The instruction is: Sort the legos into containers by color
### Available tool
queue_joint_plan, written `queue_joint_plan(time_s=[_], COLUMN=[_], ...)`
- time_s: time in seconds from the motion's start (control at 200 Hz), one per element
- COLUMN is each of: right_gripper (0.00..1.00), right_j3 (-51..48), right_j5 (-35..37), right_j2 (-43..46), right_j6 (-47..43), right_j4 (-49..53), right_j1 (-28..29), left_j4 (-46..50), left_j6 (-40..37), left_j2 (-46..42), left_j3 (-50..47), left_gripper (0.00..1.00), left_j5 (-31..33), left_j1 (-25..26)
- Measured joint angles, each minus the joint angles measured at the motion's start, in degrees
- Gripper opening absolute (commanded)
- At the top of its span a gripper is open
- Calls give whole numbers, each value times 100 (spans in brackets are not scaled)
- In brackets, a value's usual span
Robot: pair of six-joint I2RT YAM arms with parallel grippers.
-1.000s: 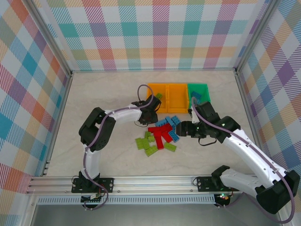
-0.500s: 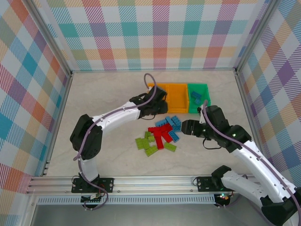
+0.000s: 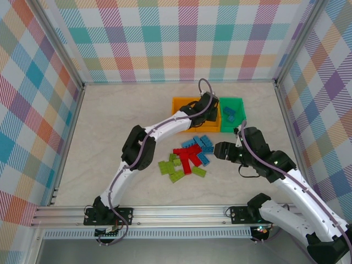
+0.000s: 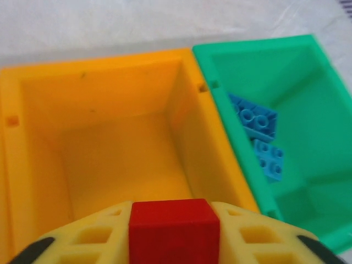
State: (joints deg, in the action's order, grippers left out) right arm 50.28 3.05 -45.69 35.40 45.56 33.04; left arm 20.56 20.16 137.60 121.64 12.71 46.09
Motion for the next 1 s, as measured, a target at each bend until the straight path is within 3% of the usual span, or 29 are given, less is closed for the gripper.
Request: queue_joint_plan(time_s=[0.16,0.38,0.5,0.735,0.885,1.0], right_gripper=[75,75,76,77,77,76], right_j3=[-48,-140,-188,-225,-258,-258], right_j5=[2,44,46,15,-151,-376], right_j2=[15,4,-57,-330,-715,-1088], right_j6=[22,22,22,15,-42,-175], right_j4=[-2,-9,-24,-160,-310,-446], right_j1=[0,0,0,0,0,0], left_j4=[31,-94,-435,-1084,-737,55], left_j6=[-116,-168,-249,-938,-1821,-2771], left_j2=[28,-745,-1891,-5143,-6822,-7689], left_j3=[35,-570,-1593,-4054,-4924,-5226], left_gripper=[59,60,59,59,61,70], left_j5=[0,-114,-282,-737,-1062,-1486], left_j1=[-11,-9,33,240,417,426])
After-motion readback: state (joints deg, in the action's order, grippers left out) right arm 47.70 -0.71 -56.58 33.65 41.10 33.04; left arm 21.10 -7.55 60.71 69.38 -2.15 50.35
